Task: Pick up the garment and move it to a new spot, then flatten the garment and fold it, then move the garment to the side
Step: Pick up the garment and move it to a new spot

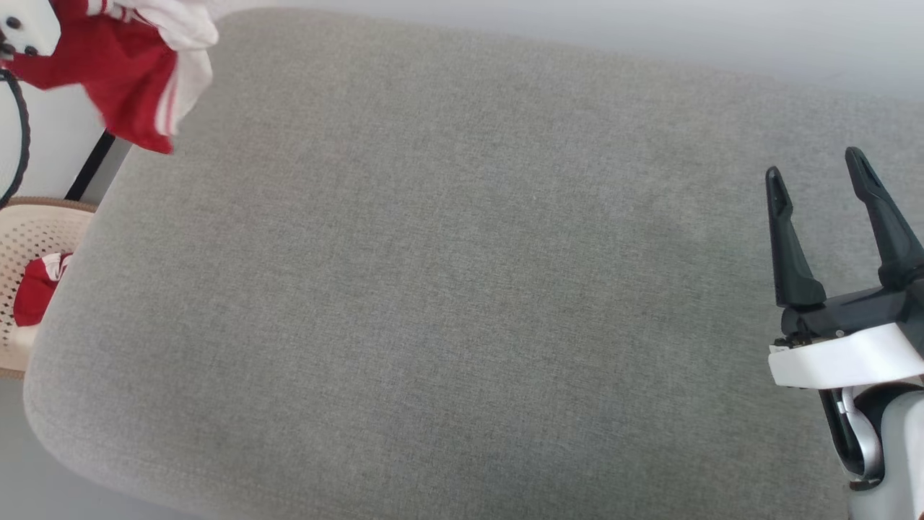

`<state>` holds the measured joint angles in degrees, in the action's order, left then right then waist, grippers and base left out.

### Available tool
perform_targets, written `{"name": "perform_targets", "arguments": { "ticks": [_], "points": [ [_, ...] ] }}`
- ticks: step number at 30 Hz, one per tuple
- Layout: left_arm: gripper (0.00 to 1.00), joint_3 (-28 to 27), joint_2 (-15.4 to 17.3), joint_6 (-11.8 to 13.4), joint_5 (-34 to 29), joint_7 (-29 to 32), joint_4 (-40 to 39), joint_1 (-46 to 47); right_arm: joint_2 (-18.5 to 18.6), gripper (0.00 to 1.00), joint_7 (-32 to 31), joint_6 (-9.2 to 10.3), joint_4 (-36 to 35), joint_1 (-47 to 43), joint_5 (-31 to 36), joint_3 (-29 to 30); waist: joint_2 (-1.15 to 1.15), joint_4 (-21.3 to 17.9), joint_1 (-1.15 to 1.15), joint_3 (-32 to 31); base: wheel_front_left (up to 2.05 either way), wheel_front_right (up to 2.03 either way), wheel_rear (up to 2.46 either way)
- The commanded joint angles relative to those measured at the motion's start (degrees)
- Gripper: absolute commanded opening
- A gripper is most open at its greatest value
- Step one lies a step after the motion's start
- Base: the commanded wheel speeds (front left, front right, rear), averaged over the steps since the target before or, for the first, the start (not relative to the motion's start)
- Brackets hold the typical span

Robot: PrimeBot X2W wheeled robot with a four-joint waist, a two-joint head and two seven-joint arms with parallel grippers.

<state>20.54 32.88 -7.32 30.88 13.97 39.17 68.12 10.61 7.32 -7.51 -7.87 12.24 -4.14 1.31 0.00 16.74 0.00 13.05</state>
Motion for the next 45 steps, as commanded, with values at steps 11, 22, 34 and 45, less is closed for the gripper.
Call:
{"name": "perform_targets", "arguments": {
  "ticks": [11, 22, 34, 45],
  "points": [
    [0.0, 2.3, 2.8, 2.7, 1.1, 10.4, -25.3, -8.4, -2.3, 1.0, 2.0, 0.04, 0.5, -1.8, 0.4, 3.6, 0.0, -5.6, 0.0, -2.0, 0.0, 0.0, 0.0],
    [0.0, 6.0, 3.3, 6.1, 2.8, 21.8, -45.2, -13.6, -4.6, 1.0, 4.2, 0.04, 2.5, -3.2, 0.2, 7.1, 0.0, -17.3, 0.0, -2.6, 0.0, 0.0, 0.0],
    [0.0, 14.1, -0.2, 9.1, 5.4, 29.5, -51.5, -23.2, -7.0, 1.0, 6.5, 0.04, 6.0, -3.1, -1.1, 7.6, 0.0, -27.5, 0.0, -0.6, 0.0, 0.0, 0.0],
    [0.0, 20.3, -4.8, 6.5, 9.6, 27.4, -35.8, -33.0, -7.7, 1.0, 7.8, 0.04, 10.6, -1.8, -1.7, 6.0, 0.0, -32.1, 0.0, 1.2, 0.0, 0.0, 0.0]
  ]
}}
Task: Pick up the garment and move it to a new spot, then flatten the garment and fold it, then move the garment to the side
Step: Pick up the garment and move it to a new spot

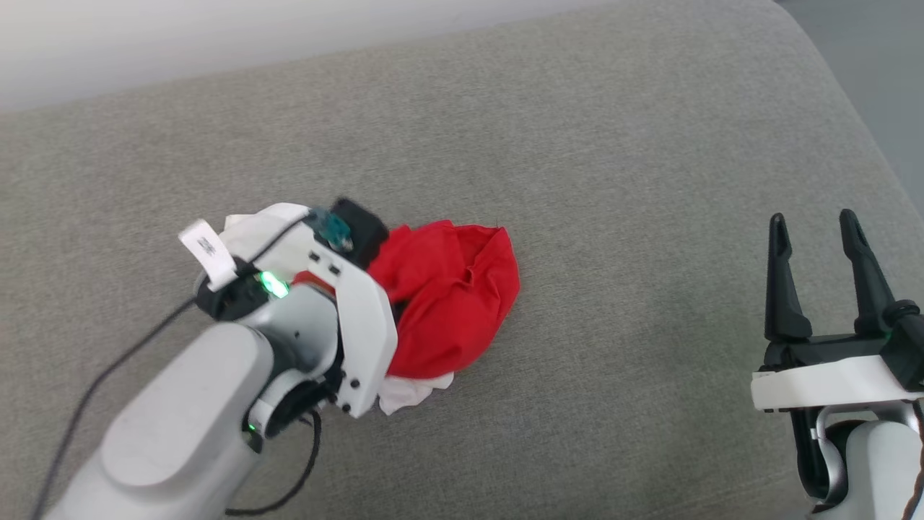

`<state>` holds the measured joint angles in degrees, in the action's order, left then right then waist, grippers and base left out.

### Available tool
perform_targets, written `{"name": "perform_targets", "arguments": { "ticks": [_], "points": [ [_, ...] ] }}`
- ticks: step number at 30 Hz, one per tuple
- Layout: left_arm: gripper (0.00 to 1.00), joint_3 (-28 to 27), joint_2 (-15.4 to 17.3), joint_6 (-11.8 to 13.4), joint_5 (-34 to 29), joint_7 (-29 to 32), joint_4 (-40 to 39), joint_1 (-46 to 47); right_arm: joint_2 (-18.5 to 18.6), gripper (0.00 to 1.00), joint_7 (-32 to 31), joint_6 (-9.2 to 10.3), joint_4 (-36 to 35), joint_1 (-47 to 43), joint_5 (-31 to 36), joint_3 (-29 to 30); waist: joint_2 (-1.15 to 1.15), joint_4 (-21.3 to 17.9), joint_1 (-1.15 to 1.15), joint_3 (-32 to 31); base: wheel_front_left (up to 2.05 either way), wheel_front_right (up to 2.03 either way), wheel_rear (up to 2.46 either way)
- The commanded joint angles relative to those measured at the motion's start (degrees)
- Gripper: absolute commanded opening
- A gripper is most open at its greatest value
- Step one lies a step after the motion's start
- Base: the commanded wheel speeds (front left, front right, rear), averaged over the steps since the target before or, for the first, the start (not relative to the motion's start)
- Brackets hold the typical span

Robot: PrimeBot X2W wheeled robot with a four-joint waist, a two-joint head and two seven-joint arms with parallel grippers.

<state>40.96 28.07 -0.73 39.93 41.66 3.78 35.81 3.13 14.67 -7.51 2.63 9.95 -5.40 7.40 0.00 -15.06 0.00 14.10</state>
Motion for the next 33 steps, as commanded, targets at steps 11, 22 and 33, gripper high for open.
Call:
{"name": "perform_targets", "arguments": {
  "ticks": [11, 22, 33],
  "points": [
    [0.03, 3.6, -3.9, -3.2, 0.4, -4.1, 18.9, -2.3, -0.2, 1.0, 0.6, 0.04, 1.6, 1.2, -1.6, -1.1, 0.0, -1.6, 0.0, 0.0, 0.0, 0.0, 0.0],
    [1.0, 1.3, -4.1, -5.6, 1.3, -14.7, 18.0, -0.3, -0.2, 1.0, 0.6, 0.04, 1.5, -0.9, -1.1, 0.2, 0.0, 3.1, 0.0, -3.6, 0.0, 0.0, 0.0],
    [1.0, -6.1, 1.5, -3.7, 0.5, -32.2, 10.7, -5.2, 0.0, 1.0, 0.6, 0.04, 3.0, -2.8, -0.2, 1.2, 0.0, 10.1, 0.0, -8.6, 0.0, 0.0, 0.0]
  ]
}}
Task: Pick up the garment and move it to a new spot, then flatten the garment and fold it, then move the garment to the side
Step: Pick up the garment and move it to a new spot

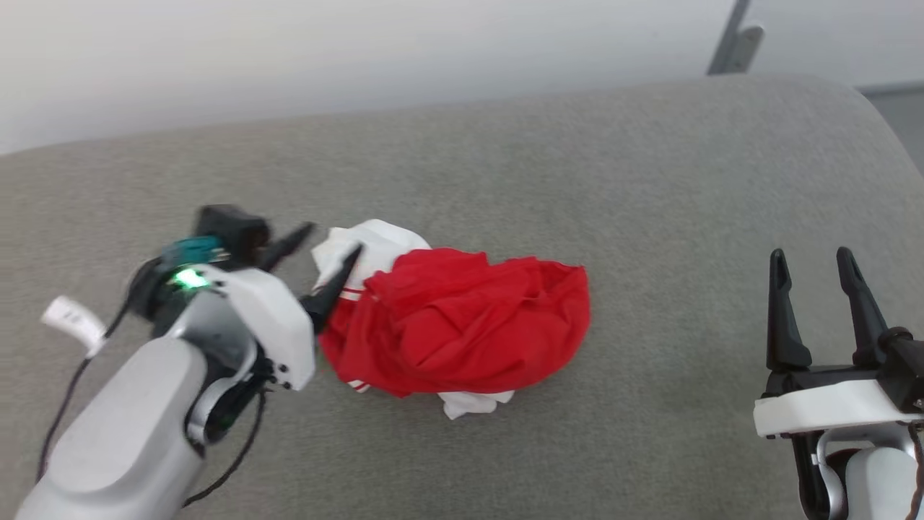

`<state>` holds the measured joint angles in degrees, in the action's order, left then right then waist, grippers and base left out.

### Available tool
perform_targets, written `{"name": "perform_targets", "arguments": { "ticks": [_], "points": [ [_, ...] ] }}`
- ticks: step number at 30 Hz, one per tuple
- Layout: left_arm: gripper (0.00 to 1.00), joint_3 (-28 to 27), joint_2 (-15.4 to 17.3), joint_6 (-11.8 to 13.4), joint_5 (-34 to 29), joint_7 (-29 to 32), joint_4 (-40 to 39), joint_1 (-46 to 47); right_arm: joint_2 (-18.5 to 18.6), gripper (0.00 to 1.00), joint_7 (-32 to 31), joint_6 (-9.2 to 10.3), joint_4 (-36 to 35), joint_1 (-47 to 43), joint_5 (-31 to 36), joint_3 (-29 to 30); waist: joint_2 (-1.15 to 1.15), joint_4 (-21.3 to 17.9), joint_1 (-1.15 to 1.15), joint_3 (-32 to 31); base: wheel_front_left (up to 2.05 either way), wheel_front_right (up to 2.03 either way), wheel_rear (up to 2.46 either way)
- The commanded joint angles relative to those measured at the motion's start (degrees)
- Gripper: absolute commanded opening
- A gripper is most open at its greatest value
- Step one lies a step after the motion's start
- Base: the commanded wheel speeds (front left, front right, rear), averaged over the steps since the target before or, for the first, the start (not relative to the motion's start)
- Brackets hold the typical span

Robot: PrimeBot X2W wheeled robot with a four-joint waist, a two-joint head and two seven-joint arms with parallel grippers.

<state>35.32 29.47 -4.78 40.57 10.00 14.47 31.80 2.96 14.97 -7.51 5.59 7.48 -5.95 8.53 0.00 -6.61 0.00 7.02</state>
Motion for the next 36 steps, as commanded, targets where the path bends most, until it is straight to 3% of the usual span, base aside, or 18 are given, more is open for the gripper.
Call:
{"name": "perform_targets", "arguments": {
  "ticks": [1, 11, 19, 25, 36],
  "points": [
    [1.0, -1.1, 0.5, 0.7, 0.3, -2.1, -0.5, -2.3, 0.4, 1.0, 0.3, 0.04, 0.3, -0.7, 0.5, 0.0, 0.0, 2.2, 0.0, -2.0, 0.0, 0.0, 0.0],
    [1.0, -9.0, 5.2, 6.7, 0.0, -17.7, -5.7, -13.9, 0.9, 1.0, 0.3, 0.04, 1.2, -3.1, 0.7, 1.5, 0.0, 6.3, 0.0, -5.4, 0.0, 0.0, 0.0],
    [1.0, -14.8, 7.0, 9.4, 1.7, -24.2, -8.7, -24.1, 0.8, 1.0, 0.3, 0.04, 1.5, -4.8, 0.5, 1.4, 0.0, 7.4, 0.0, -7.1, 0.0, 0.0, 0.0],
    [1.0, -18.3, 5.8, 9.4, 1.0, -25.2, -10.4, -29.5, 0.7, 1.0, 0.3, 0.04, 1.4, -6.0, 0.1, 0.8, 0.0, 7.3, 0.0, -7.7, 0.0, 0.0, 0.0],
    [1.0, -29.1, -2.1, 4.1, -5.5, -25.3, -13.4, -37.4, 0.5, 1.0, 0.3, 0.04, 1.0, -7.8, 0.6, -0.6, 0.0, 7.2, 0.0, -8.5, 0.0, 0.0, 0.0]
  ]
}}
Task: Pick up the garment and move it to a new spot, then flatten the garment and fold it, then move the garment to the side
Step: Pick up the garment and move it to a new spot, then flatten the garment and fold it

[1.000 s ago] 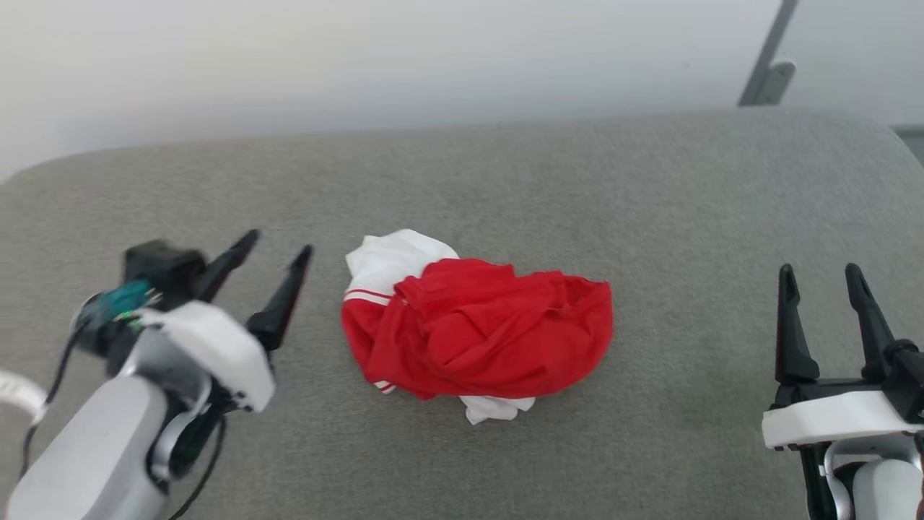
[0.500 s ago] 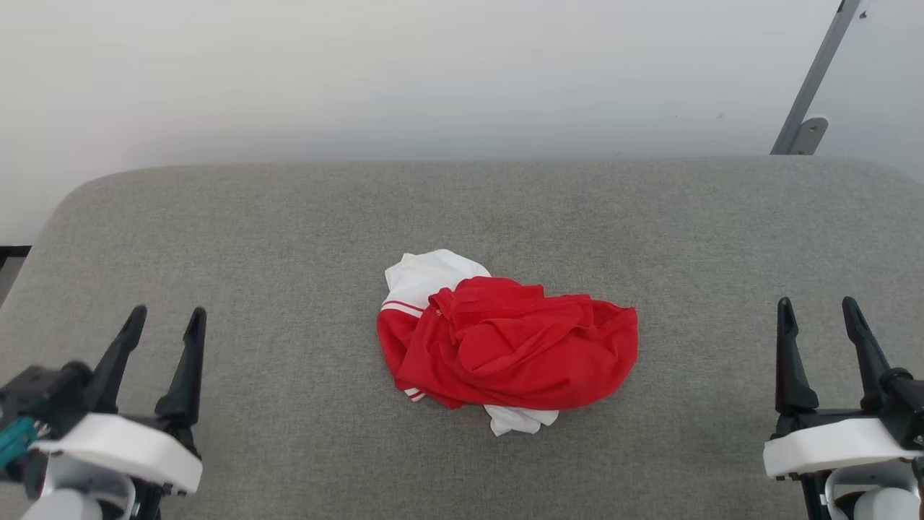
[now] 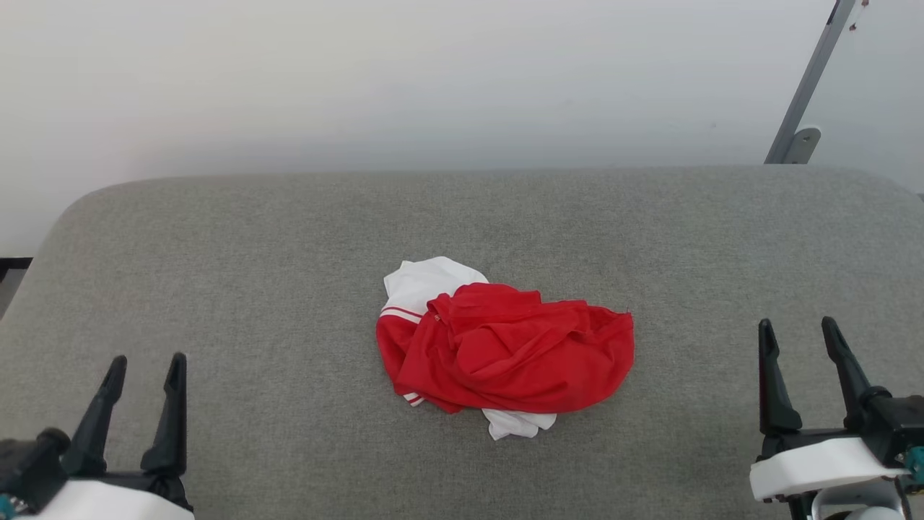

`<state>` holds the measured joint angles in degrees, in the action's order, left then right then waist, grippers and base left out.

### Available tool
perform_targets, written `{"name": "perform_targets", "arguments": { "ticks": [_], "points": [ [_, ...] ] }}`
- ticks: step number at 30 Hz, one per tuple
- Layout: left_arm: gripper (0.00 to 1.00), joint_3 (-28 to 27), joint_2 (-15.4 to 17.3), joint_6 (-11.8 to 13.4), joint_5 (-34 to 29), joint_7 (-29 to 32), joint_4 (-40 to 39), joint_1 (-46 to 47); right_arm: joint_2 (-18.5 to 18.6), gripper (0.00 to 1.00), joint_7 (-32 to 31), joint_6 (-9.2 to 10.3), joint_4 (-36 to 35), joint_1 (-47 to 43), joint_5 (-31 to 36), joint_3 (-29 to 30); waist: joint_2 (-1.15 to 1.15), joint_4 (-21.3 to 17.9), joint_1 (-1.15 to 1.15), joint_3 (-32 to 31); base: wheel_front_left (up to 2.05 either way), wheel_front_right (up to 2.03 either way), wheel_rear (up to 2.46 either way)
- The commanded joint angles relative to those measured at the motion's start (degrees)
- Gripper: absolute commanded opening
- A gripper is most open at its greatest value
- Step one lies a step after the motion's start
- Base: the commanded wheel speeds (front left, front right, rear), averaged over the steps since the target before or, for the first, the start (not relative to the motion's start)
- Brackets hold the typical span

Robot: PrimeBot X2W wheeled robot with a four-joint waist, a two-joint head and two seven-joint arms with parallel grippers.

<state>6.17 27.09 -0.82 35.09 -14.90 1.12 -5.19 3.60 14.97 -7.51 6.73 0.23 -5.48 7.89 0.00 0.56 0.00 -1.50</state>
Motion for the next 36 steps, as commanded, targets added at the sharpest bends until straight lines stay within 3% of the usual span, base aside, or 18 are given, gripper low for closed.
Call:
{"name": "perform_targets", "arguments": {
  "ticks": [1, 7, 14, 31, 36],
  "points": [
    [1.0, -0.6, -0.5, -0.6, -0.5, -0.4, 0.0, -0.8, -0.2, 1.0, 0.3, 0.04, -0.2, -0.8, 0.2, -0.1, 0.0, 0.1, 0.0, -0.1, 0.0, 0.0, 0.0],
    [1.0, -3.9, -4.4, -4.2, -3.7, -0.4, 1.5, -2.1, -0.4, 1.0, 0.3, 0.04, -0.3, -1.7, 0.0, -1.5, 0.0, 0.8, 0.0, -0.8, 0.0, 0.0, 0.0],
    [1.0, -6.1, -6.8, -6.1, -5.8, -0.4, 3.1, -1.4, -0.6, 1.0, 0.3, 0.04, 0.0, -2.2, -0.4, -2.6, 0.0, 1.5, 0.0, -1.3, 0.0, 0.0, 0.0],
    [1.0, -5.9, -8.0, -6.7, -5.7, -0.4, 3.1, -1.3, -0.7, 1.0, 0.3, 0.04, 1.1, -2.8, -0.7, -6.3, 0.0, 2.1, 0.0, -1.1, 0.0, 0.0, 0.0],
    [1.0, -3.0, -6.4, -6.7, -3.9, 0.3, 4.7, 0.8, -0.6, 1.0, 0.3, 0.04, 1.4, -2.9, -0.4, -6.7, 0.0, 2.6, 0.0, -0.8, 0.0, 0.0, 0.0]
  ]
}}
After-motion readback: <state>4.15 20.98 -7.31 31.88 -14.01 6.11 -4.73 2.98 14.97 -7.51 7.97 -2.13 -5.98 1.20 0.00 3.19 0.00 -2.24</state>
